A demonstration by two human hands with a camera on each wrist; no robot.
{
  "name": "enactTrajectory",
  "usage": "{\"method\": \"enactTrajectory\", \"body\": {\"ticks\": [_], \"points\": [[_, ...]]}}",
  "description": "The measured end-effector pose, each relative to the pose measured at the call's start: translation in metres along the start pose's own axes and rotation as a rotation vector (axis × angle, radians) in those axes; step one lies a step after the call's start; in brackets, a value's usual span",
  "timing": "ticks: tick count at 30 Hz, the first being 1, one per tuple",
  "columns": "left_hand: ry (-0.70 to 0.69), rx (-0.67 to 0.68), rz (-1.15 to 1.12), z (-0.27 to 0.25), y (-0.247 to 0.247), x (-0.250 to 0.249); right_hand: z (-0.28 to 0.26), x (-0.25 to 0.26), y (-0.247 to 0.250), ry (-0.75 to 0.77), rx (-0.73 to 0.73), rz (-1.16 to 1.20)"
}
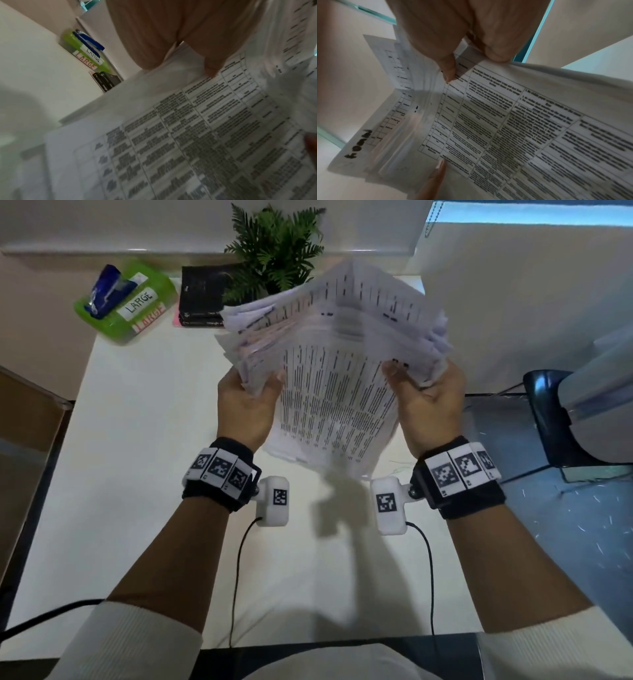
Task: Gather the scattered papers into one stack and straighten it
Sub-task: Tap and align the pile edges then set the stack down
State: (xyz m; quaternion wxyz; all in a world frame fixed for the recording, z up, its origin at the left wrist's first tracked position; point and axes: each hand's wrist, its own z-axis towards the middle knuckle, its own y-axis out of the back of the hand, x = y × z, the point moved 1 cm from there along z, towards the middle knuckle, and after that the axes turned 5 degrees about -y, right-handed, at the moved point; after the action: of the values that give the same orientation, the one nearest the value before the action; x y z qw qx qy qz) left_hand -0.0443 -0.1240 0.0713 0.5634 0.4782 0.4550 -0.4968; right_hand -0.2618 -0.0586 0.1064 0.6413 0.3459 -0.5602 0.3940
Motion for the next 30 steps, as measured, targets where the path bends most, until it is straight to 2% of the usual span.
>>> {"method": "enactTrajectory", "body": {"ticks": [3, 5, 11, 17, 20, 24, 27, 30], "points": [[-0.043, -0.07, -0.105, -0.008, -0.002, -0.004, -0.007, -0.004, 0.0, 0.052, -0.011, 0.034], [-0.015, -0.073, -0.107, -0.019, -0.001, 0.007, -0.017, -0.017, 0.0, 0.032, 0.022, -0.004], [0.068, -0.068, -0.101, -0.038, -0.003, 0.026, -0.039, -0.049, -0.003, -0.13, 0.029, -0.002], [0.151, 0.043, -0.093, -0.032, -0.004, 0.032, -0.03, -0.064, -0.005, -0.27, 0.031, -0.079], [0.122, 0.032, -0.139, -0.03, -0.001, 0.03, -0.026, -0.062, -0.003, -0.269, 0.02, 0.021], [-0.053, 0.056, -0.195, -0.025, 0.007, 0.015, -0.023, -0.059, 0.011, -0.191, 0.032, 0.07], [-0.052, 0.039, -0.247, -0.022, 0.004, 0.011, -0.026, -0.059, 0.004, -0.18, 0.061, 0.083], [-0.007, -0.052, -0.287, -0.02, 0.001, 0.01, -0.025, -0.061, 0.001, -0.149, -0.02, 0.113]]}}
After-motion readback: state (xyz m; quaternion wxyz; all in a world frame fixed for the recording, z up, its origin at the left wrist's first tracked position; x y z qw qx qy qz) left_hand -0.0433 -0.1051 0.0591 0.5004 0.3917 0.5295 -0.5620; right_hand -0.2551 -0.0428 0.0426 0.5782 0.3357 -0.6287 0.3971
